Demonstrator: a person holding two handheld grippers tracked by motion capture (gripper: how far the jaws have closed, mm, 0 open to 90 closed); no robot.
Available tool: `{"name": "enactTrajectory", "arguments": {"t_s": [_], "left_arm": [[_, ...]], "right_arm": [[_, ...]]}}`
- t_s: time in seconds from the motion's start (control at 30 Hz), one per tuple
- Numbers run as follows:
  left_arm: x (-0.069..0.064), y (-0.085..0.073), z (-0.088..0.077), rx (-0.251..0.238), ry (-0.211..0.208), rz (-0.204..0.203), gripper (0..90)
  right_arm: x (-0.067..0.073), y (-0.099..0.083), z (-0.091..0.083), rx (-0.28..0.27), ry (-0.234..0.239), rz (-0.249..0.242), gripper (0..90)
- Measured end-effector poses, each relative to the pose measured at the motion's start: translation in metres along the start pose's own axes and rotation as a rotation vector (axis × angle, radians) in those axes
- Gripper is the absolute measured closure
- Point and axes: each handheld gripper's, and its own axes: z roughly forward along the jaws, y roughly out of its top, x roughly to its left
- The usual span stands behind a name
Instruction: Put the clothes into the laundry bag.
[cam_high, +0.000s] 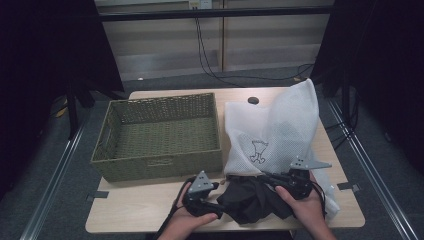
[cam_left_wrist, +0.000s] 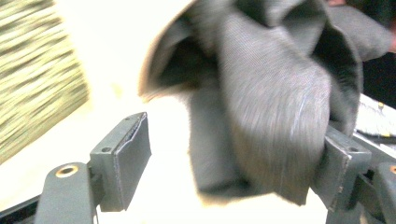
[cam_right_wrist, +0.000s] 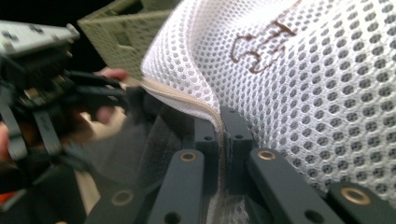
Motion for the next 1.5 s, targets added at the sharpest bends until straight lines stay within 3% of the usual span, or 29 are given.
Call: {"name": "enactTrajectory", "arguments": {"t_s": [0.03, 0.1, 0.13, 0.27, 0.43, 0.5, 0.57, 0.63, 0.73, 0.83, 0.93, 1.03, 1.1, 1.13, 1.2, 1.27, 1.33, 1.43, 1.5], "left_arm": [[0.004, -0.003, -0.003, 0.013, 0.008, -0.012, 24.7], [0.007, -0.008, -0.003, 0.075, 0.062, -0.021, 32.0], [0.008, -0.011, -0.001, 0.095, 0.073, -0.022, 36.6], [0.008, -0.013, 0.004, 0.121, 0.057, -0.024, 52.8], [0.011, -0.014, -0.005, 0.064, -0.060, -0.018, 56.1], [0.016, -0.014, -0.011, 0.059, -0.036, 0.002, 57.3], [0.027, -0.016, -0.018, 0.037, -0.032, -0.030, 55.7], [0.037, -0.018, -0.024, 0.032, 0.007, -0.055, 54.7], [0.041, -0.020, -0.027, 0.049, 0.043, -0.047, 55.7], [0.039, -0.021, -0.025, 0.065, 0.057, -0.041, 58.2], [0.039, -0.019, -0.023, 0.052, 0.031, -0.055, 60.7], [0.032, -0.014, -0.019, 0.037, -0.008, -0.037, 64.8], [0.024, -0.009, -0.011, 0.043, -0.033, -0.016, 71.6], [0.019, -0.006, -0.006, 0.044, -0.047, -0.015, 74.4], [0.009, -0.001, 0.007, 0.059, -0.056, 0.011, 78.1], [0.002, 0.006, 0.019, 0.070, -0.058, 0.027, 79.6], [-0.005, 0.015, 0.031, 0.043, -0.078, 0.016, 81.7], [-0.013, 0.022, 0.045, 0.037, -0.087, 0.028, 82.3], [-0.017, 0.022, 0.052, 0.052, -0.078, 0.048, 81.4]], "right_arm": [[0.000, -0.001, 0.001, 0.008, -0.010, -0.002, 87.0], [-0.002, -0.002, 0.003, 0.022, -0.007, 0.014, 86.9], [-0.004, -0.002, 0.005, 0.036, 0.009, 0.024, 86.8], [-0.011, -0.006, 0.008, 0.059, 0.033, 0.047, 87.0], [-0.009, -0.006, 0.005, 0.044, 0.014, 0.021, 87.0], [-0.011, -0.006, 0.005, 0.049, -0.001, 0.022, 87.0], [-0.011, -0.006, 0.006, 0.052, -0.006, 0.027, 86.9], [-0.013, -0.007, 0.008, 0.059, -0.004, 0.035, 86.9], [-0.009, -0.008, 0.008, 0.054, -0.022, 0.024, 84.8], [0.001, -0.004, 0.002, 0.040, -0.021, 0.011, 75.0], [0.009, 0.000, -0.009, 0.018, -0.028, -0.001, 65.8], [0.018, 0.002, -0.019, -0.008, -0.058, -0.020, 60.1], [0.023, 0.002, -0.022, -0.013, -0.102, -0.047, 66.1], [0.025, 0.002, -0.023, -0.013, -0.108, -0.055, 76.7], [0.027, 0.001, -0.024, -0.008, -0.102, -0.051, 86.5], [0.029, 0.002, -0.024, -0.015, -0.104, -0.035, 87.5], [0.034, 0.004, -0.023, -0.026, -0.106, -0.022, 86.3], [0.043, 0.002, -0.016, -0.002, -0.136, -0.055, 68.6], [0.043, -0.003, -0.008, 0.027, -0.133, -0.050, 55.5]]}}
